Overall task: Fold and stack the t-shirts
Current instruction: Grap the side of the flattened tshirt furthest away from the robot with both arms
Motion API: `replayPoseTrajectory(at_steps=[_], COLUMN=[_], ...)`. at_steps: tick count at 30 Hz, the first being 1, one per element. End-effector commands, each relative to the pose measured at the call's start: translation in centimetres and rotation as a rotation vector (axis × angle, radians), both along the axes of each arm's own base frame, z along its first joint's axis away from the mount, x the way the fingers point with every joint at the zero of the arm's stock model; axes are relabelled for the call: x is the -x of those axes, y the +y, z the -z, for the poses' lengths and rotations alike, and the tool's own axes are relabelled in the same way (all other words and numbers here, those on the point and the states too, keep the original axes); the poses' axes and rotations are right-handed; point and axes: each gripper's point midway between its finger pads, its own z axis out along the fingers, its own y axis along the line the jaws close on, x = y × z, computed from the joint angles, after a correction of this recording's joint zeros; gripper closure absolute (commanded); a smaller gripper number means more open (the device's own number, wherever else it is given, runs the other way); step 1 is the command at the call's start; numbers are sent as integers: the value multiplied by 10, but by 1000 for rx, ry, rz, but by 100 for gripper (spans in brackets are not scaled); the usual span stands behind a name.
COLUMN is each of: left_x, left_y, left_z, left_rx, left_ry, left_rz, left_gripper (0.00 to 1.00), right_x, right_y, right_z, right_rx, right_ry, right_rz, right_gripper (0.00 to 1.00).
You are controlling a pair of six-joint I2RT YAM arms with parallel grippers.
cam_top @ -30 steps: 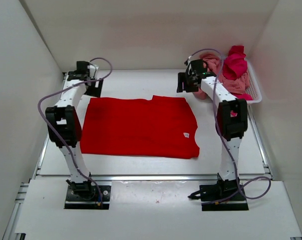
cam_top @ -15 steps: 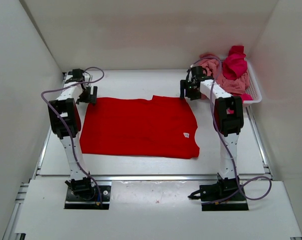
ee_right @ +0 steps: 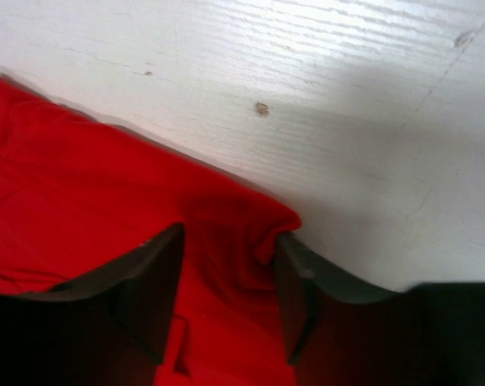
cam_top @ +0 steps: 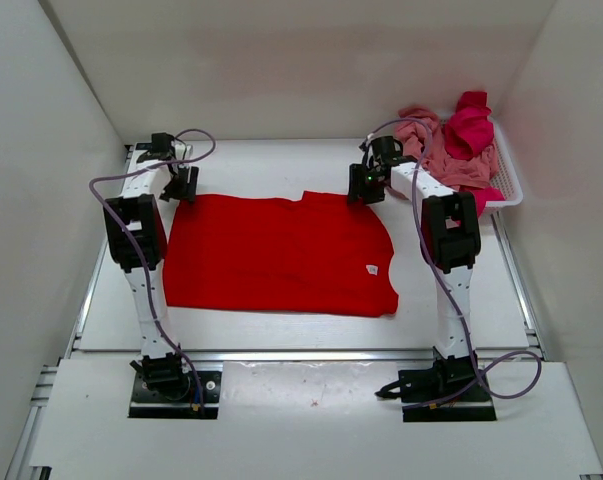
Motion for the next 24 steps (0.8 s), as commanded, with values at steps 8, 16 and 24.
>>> replayPoseTrajectory(at_steps=[8,16,24], left_x=[-10,3,6], left_y=[-7,-22,-17], left_z=[-14,10,-68], left_rx=[13,6,-2], left_ry=[-31,32,-80], left_rz=[51,107,138], left_gripper=[33,100,100], right_x=[-16,-9,1], right_y=[-10,1,5], right_z=[5,12,-86], right_rx=[1,-7,-60], right_ry=[-3,16,-169], right_rz=[27,13,-103], right_gripper=[52,100,100])
